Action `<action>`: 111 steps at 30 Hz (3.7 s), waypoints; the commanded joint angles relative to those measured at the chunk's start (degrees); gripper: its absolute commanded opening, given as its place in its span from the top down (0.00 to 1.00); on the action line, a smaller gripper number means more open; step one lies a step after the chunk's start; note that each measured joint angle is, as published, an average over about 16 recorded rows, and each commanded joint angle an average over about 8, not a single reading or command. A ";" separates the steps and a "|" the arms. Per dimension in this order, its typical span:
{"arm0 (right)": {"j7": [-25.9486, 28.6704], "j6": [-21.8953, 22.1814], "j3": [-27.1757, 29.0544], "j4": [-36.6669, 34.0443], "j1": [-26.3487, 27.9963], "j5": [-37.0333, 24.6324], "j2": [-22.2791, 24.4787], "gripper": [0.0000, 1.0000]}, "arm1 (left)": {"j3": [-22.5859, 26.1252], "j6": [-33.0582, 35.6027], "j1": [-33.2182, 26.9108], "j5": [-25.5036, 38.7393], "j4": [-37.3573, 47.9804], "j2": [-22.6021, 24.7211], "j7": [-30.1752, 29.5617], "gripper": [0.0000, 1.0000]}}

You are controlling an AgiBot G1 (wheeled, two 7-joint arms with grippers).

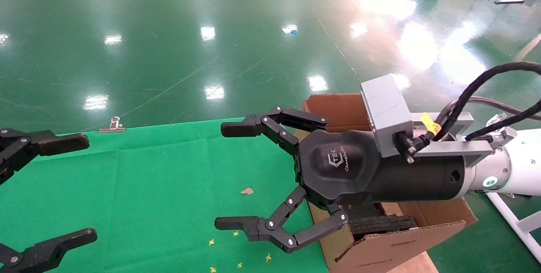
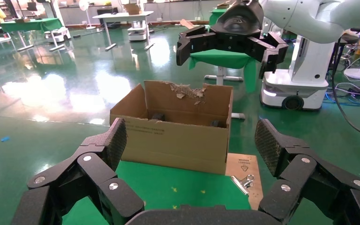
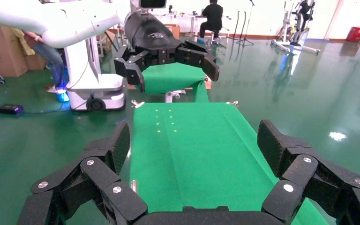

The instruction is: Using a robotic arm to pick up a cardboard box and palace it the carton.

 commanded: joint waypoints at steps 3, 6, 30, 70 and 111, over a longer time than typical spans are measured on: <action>-0.28 -0.36 1.10 0.41 -0.94 0.33 -0.03 0.00 | 0.00 -0.01 0.00 -0.01 0.01 0.00 0.00 0.00; -0.15 -0.19 0.54 0.21 -0.46 0.21 -0.03 0.00 | 0.00 -0.01 0.00 -0.01 0.01 0.00 0.00 0.00; 0.22 0.38 -1.20 -0.42 1.01 -0.33 0.02 0.00 | 0.00 0.00 0.00 -0.01 0.01 0.00 -0.01 0.00; 0.29 0.47 -1.47 -0.53 1.25 -0.40 0.03 0.00 | 0.00 0.00 0.00 0.00 0.01 0.00 -0.01 0.00; 0.29 0.47 -1.48 -0.53 1.26 -0.40 0.03 0.00 | 0.00 0.00 0.00 0.00 0.01 0.00 -0.01 0.00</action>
